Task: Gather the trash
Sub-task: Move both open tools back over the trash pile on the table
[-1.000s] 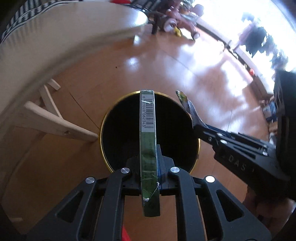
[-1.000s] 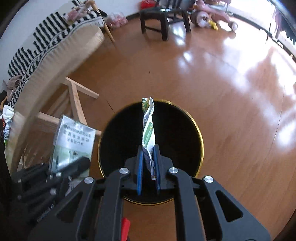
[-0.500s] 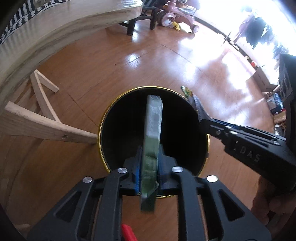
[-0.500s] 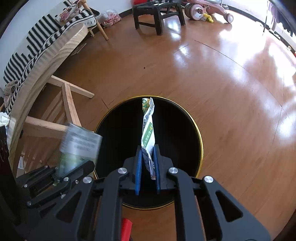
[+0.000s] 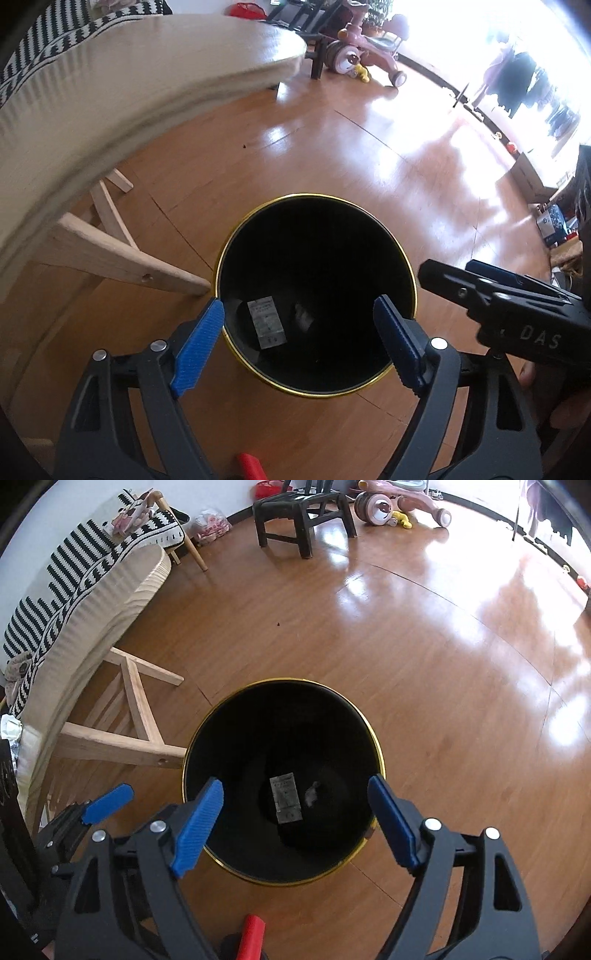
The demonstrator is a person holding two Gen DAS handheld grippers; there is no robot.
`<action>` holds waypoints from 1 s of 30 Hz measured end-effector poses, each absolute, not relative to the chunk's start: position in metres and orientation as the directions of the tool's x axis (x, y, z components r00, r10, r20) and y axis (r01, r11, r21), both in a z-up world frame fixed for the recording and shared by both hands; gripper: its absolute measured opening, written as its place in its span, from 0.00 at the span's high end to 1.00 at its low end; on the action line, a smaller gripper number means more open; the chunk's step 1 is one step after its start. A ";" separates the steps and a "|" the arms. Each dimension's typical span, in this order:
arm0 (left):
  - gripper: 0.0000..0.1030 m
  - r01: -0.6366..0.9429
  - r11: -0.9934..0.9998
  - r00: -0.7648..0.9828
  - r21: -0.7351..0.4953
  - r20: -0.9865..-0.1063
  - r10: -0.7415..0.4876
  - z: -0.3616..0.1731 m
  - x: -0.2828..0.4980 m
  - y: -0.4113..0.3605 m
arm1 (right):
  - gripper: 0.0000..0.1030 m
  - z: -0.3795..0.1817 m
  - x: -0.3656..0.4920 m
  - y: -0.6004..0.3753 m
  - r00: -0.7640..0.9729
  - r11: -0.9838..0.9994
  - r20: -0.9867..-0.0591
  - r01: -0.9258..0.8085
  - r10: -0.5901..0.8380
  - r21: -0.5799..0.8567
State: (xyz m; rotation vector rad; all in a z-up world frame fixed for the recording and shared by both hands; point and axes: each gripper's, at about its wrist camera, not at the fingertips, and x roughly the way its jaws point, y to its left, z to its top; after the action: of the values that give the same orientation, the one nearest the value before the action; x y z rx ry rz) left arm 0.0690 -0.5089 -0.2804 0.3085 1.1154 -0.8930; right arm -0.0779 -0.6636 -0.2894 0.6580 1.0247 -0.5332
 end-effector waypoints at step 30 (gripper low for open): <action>0.15 -0.075 0.986 0.682 -0.149 -0.729 -0.058 -0.079 0.075 0.093 | 0.15 -0.053 0.048 -0.248 0.733 0.986 -0.672 0.016 0.102 0.167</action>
State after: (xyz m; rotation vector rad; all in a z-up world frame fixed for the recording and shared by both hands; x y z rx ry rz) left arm 0.0749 0.0930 -0.0788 -0.1724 0.8212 0.0097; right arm 0.0477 -0.2482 -0.0525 0.1657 0.7469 0.0478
